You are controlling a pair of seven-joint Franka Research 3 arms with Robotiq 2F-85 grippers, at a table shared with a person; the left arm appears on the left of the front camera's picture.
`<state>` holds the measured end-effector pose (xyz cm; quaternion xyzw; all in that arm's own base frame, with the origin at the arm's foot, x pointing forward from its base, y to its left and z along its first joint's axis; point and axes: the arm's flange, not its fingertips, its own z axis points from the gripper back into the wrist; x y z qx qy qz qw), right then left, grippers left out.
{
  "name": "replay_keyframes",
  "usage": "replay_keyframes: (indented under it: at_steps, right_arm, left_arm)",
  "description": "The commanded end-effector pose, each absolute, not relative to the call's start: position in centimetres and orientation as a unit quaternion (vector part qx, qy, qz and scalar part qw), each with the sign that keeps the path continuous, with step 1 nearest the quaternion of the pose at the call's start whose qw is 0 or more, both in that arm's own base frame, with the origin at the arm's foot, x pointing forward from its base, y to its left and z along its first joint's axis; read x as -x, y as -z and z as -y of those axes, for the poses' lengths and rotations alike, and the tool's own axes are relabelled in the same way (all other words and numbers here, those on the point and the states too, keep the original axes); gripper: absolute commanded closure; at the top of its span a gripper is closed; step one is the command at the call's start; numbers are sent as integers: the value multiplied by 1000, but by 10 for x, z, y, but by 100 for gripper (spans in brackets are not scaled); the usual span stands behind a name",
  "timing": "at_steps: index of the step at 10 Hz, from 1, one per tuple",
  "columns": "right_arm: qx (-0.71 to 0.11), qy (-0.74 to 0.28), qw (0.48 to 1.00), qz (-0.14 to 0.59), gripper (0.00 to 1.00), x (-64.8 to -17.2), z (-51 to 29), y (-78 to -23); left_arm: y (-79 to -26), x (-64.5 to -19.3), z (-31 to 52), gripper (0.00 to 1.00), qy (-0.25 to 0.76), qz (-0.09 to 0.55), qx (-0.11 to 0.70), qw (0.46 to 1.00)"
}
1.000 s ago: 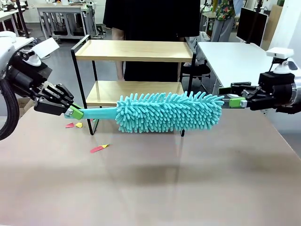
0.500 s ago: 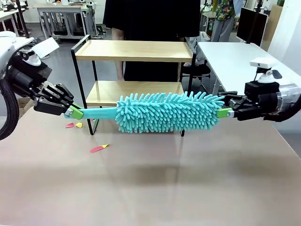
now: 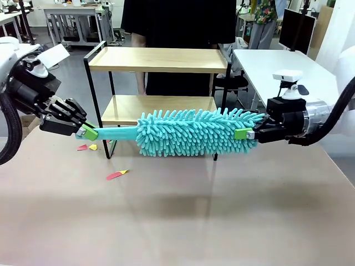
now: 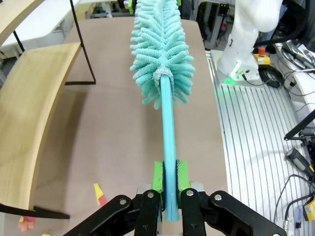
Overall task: Clean the shelf.
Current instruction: Hand the Duster back to the human.
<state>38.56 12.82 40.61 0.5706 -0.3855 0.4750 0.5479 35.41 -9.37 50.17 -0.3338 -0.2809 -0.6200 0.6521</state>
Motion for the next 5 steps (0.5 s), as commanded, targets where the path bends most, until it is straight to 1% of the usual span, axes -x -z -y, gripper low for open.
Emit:
replay_keyframes:
  at_steps: [1,2,3,4,5]
  right_arm:
    - [-566,-466,556,392,12,-388,-135,-405]
    - [-558,-474,560,387,60,-388,-131,-405]
    - [-551,-485,561,382,72,-388,-130,-407]
    - [-548,-492,561,379,100,-389,-129,-409]
    - [-546,-497,559,377,100,-389,-128,-411]
  left_arm:
    - [-504,-353,94,86,619,291,341,645]
    - [-504,-353,94,86,619,291,341,645]
    - [-504,-353,94,86,619,291,341,645]
    - [-504,-353,94,86,619,291,341,645]
    - [-504,-353,94,86,619,291,341,645]
